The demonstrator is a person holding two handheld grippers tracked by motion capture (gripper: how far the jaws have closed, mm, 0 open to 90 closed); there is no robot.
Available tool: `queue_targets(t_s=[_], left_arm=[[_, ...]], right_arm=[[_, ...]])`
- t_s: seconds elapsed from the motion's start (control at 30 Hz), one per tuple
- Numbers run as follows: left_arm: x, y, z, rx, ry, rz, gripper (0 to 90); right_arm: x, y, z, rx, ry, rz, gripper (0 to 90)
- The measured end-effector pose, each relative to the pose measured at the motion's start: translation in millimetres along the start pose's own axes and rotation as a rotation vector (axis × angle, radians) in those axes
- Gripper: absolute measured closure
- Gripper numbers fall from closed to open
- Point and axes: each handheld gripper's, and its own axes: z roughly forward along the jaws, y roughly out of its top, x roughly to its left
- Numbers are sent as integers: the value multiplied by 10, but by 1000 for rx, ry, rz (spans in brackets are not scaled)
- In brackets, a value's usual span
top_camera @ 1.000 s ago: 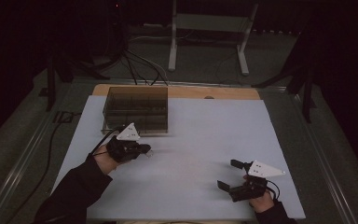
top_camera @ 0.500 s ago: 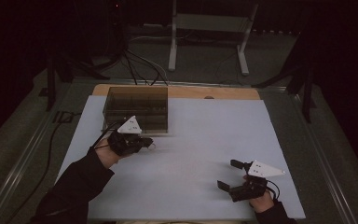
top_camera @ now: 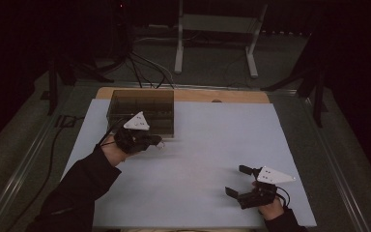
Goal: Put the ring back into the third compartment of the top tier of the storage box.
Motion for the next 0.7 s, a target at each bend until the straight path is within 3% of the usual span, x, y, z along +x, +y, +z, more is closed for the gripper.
queue_targets(t_s=[0.7], left_arm=[[154, 198, 109, -17, 30, -14, 892]], right_arm=[[8, 1, -9, 1, 1, -4, 0]])
